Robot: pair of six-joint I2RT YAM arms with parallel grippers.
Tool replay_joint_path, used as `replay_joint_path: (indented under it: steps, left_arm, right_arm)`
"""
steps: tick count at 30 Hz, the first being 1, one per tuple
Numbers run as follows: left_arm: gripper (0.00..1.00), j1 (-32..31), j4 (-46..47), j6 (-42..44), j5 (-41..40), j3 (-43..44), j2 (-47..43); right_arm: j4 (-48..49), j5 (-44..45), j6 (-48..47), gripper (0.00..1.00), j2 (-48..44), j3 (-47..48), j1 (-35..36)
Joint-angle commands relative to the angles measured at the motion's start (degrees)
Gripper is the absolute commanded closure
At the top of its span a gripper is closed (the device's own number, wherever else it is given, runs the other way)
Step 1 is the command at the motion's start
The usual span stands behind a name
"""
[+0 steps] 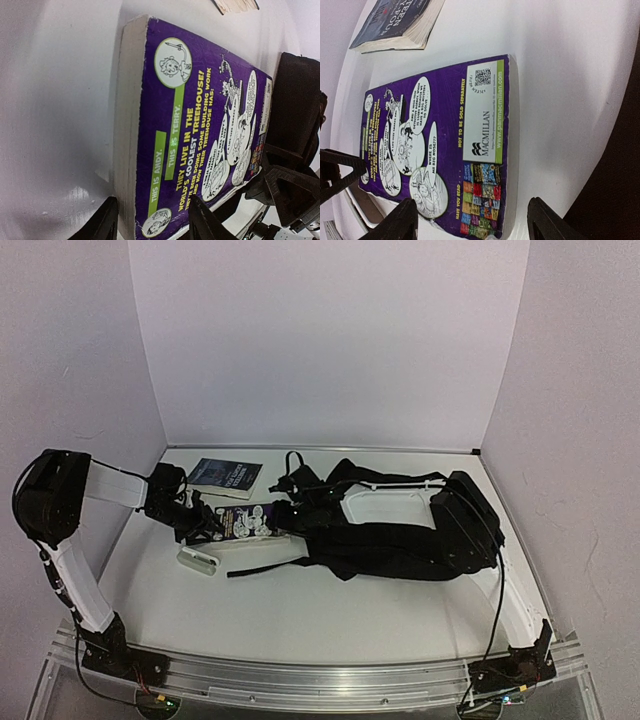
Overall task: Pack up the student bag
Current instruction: Move the student bag to the center of the board, then pick up the book from the center of the board.
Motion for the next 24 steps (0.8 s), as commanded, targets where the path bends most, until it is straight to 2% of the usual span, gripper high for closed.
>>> replay_joint_path:
  steps: [1,6,12,16,21,24]
  left_arm:
    - [0.58,0.2,3.0,-1.3,3.0,0.8,0.9]
    - [0.64,0.1,4.1,-2.2,4.1,-0.3,0.9]
    - [0.72,-0.5,5.3,-3.5,4.8,-2.2,-0.2]
    - [0.73,-0.6,7.7,-5.3,5.3,-4.4,-1.9]
    - [0.73,-0.7,7.3,-5.3,5.0,-5.0,-3.4]
    - [0.71,-0.7,6.6,-5.1,3.3,-5.5,-5.4]
  right_arm:
    - [-0.8,-5.9,-0.4,0.34,4.1,3.0,-0.6]
    - [2.8,-12.7,1.0,0.36,5.1,3.0,-0.6]
    - [21.1,-22.3,8.6,0.43,3.0,-3.4,-0.6]
    - [22.3,-21.8,8.9,0.44,3.2,-2.3,-0.1]
    - [22.1,-19.3,9.0,0.58,3.4,-2.9,-0.1]
    - [22.2,-18.1,8.4,0.73,1.9,-3.6,-0.1]
